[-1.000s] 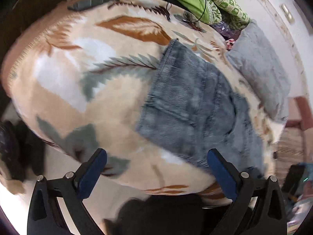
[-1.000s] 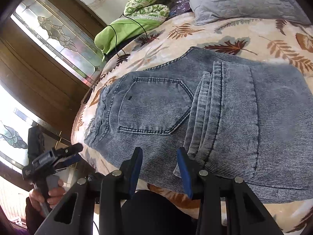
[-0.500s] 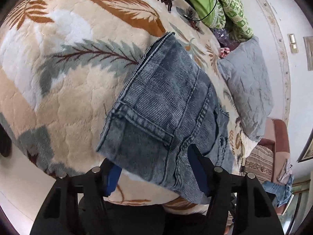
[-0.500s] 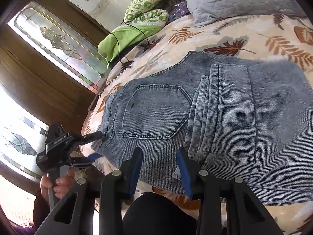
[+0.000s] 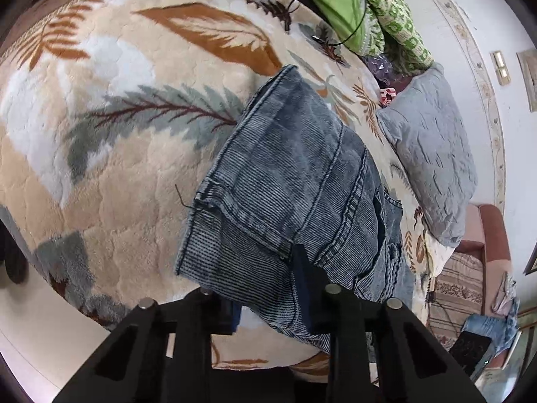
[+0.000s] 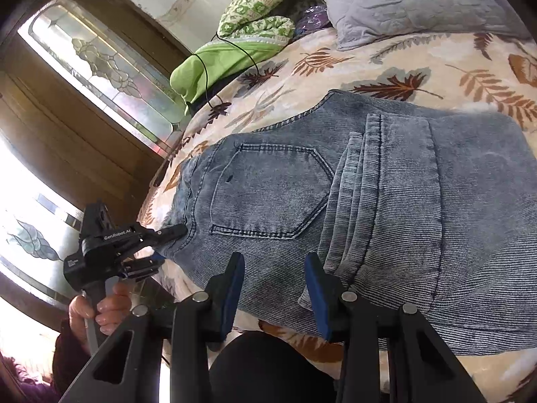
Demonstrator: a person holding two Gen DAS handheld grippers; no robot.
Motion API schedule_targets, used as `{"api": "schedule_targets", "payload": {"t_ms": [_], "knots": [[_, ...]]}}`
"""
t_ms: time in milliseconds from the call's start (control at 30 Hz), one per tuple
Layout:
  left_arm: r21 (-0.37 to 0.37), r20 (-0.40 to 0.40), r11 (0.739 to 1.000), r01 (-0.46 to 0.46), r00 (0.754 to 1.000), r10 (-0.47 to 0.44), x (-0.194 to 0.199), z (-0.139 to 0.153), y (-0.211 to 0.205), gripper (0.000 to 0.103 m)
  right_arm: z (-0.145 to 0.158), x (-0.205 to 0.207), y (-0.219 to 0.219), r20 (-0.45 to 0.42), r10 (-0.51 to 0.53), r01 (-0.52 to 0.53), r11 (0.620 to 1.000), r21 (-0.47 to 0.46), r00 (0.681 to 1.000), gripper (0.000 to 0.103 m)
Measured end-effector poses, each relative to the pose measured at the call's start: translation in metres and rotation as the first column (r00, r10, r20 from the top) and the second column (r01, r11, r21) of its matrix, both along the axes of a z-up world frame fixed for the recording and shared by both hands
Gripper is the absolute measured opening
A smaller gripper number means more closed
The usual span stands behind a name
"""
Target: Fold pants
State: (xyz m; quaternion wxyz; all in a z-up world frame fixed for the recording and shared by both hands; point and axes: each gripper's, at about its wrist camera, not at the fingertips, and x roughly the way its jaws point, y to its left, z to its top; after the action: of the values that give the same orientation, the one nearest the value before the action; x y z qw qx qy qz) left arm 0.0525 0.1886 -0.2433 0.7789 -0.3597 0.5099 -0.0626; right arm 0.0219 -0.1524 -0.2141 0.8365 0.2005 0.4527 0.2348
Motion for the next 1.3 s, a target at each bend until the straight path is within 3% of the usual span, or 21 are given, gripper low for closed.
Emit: {"api": "schedule_targets", "payload": {"t_ms": [133,433,567,800,967,1167,1233,1300], "knots": [[0.026,0.043,0.999,0.018,0.999,-0.019,0.001,0.010,-0.005,0.019,-0.001,0.009,0.012,0.002,0.006,-0.006,0.999,-0.039,1.000,0.041],[0.086,0.099,0.995,0.050,0.993,-0.059,-0.001,0.028,-0.014,0.017,-0.020,0.062,0.044,-0.080,-0.014,0.005,0.994,-0.111,0.997,0.039],[0.136,0.156,0.988,0.070,0.984,-0.091,-0.005,0.047,-0.023,0.017,-0.023,0.063,0.044,-0.087,-0.014,0.005,0.995,-0.103,0.996,0.039],[0.228,0.258,0.967,0.115,0.950,-0.174,-0.018,0.094,-0.056,0.015,-0.003,0.046,0.033,-0.008,0.031,-0.030,0.996,0.086,1.000,0.038],[0.287,0.318,0.942,0.176,0.910,-0.267,-0.031,0.129,-0.095,0.012,0.005,0.043,0.037,-0.003,0.098,-0.096,0.976,0.196,0.995,0.038],[0.405,0.323,0.879,0.251,0.860,-0.394,-0.035,0.153,-0.152,0.012,0.007,0.037,0.007,-0.021,0.106,-0.092,0.932,0.351,0.994,0.038],[0.423,0.302,0.870,0.251,0.866,-0.397,-0.028,0.151,-0.153,0.012,0.004,0.037,-0.015,-0.055,0.050,-0.027,0.935,0.354,0.997,0.038],[0.446,0.266,0.867,0.222,0.892,-0.365,-0.022,0.144,-0.143,0.012,0.001,0.036,-0.046,-0.077,-0.008,0.036,0.930,0.365,0.997,0.038]]}}
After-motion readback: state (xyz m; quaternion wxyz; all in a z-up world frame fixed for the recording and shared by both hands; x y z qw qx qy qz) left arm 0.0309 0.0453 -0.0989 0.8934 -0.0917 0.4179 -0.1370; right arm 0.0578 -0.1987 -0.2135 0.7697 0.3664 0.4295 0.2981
